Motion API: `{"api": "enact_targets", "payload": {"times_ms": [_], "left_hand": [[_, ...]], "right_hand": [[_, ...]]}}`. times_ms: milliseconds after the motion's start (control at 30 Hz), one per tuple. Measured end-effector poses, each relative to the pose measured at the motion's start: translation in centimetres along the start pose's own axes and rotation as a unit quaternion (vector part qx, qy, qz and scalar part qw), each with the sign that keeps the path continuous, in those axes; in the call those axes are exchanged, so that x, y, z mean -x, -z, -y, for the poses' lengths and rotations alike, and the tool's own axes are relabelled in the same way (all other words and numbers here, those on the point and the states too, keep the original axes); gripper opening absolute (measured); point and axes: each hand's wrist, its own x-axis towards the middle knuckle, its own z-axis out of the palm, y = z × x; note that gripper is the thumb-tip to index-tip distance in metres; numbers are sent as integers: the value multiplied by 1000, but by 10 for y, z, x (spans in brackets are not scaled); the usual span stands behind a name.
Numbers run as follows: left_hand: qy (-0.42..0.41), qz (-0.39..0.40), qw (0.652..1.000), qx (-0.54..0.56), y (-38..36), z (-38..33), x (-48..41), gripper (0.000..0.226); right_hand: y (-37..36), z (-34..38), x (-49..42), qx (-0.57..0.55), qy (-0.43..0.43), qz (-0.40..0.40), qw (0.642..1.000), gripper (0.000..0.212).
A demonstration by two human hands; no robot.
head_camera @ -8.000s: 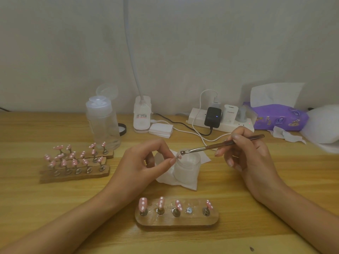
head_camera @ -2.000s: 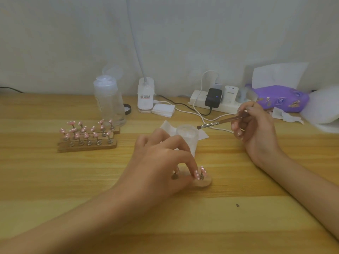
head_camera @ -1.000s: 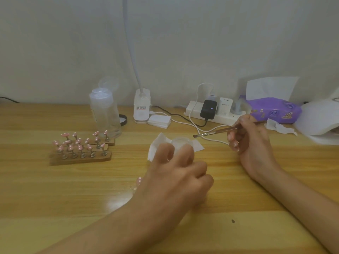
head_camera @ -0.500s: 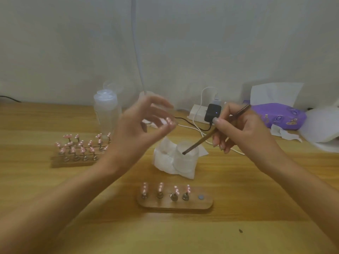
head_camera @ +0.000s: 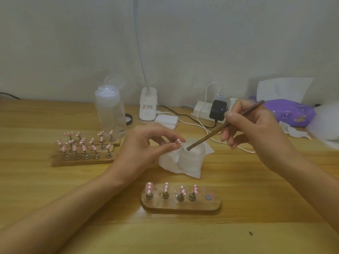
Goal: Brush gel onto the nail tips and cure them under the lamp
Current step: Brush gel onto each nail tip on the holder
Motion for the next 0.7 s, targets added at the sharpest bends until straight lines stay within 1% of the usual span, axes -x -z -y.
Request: {"api": "enact_targets", "payload": {"times_ms": [100, 233, 300, 400, 433, 533, 700], "left_hand": [[7, -15, 1000, 22, -1, 2, 0, 16], [19, -18, 994, 110, -2, 2, 2, 17], [27, -18, 991, 127, -3, 3, 4, 17], [36, -29, 992, 116, -6, 4, 5, 16], [34, -37, 993, 107, -7, 3, 5, 16], [8, -54, 995, 80, -7, 3, 4, 10], [6, -46, 997, 54, -7, 8, 5, 17]], "right_hand": [[3, -5, 2, -33, 5, -35, 999, 32], [3, -19, 9, -102, -25, -76, 992, 38], [1, -27, 11, -135, -44, -94, 985, 39], [-2, -35, 15, -177, -76, -111, 975, 42], [-4, -36, 16, -189, -87, -116, 971, 40], [-7, -40, 18, -217, -109, -120, 963, 22], [-9, -41, 19, -233, -107, -116, 960, 21]]}}
